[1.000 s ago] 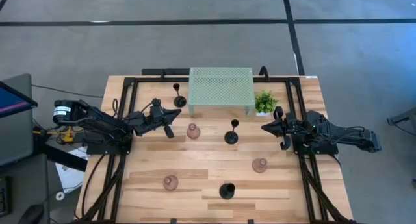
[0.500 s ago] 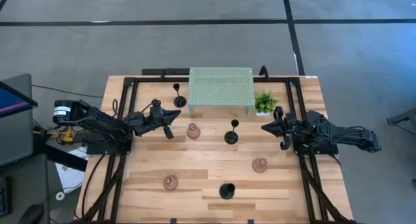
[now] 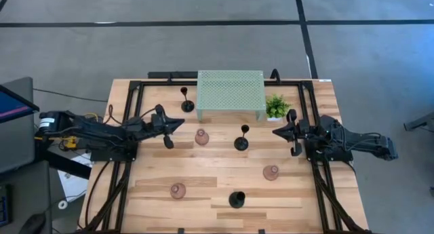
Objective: Pick & Place candle stick holders
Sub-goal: Put the bottom black candle holder on the shelf
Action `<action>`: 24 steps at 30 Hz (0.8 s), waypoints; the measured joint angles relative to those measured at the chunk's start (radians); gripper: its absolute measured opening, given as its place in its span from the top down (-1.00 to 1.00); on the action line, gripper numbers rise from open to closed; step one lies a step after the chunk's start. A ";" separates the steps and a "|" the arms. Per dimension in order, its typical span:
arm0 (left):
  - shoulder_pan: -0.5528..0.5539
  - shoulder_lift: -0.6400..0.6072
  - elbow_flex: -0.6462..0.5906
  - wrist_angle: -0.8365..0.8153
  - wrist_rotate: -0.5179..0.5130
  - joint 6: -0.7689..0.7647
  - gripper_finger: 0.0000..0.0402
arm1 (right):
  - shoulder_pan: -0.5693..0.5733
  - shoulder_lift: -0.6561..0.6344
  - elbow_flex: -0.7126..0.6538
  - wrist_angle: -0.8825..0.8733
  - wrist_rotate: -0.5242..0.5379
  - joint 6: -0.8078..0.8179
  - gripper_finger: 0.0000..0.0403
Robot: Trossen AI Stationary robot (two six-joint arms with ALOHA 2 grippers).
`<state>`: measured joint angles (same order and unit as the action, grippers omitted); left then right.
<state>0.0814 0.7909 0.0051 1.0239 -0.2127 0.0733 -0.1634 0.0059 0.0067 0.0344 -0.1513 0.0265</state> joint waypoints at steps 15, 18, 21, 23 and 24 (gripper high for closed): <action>0.000 -0.288 0.000 -0.359 0.023 -0.074 0.94 | -0.024 0.000 0.017 -0.046 0.002 0.000 1.00; 0.000 -0.287 0.000 -0.358 0.024 -0.077 0.94 | -0.024 0.000 0.018 -0.048 0.002 0.000 1.00; 0.000 -0.287 0.000 -0.352 0.026 -0.087 0.94 | -0.023 0.000 0.018 -0.049 -0.001 0.000 1.00; 0.000 -0.288 0.000 -0.353 0.026 -0.087 0.94 | -0.023 0.000 0.018 -0.049 -0.001 0.000 1.00; 0.000 -0.287 0.000 -0.352 0.026 -0.087 0.94 | -0.023 0.000 0.018 -0.049 -0.001 0.000 1.00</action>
<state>0.0814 0.5037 0.0051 0.6720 -0.1867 -0.0139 -0.1867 0.0063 0.0250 -0.0147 -0.1520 0.0262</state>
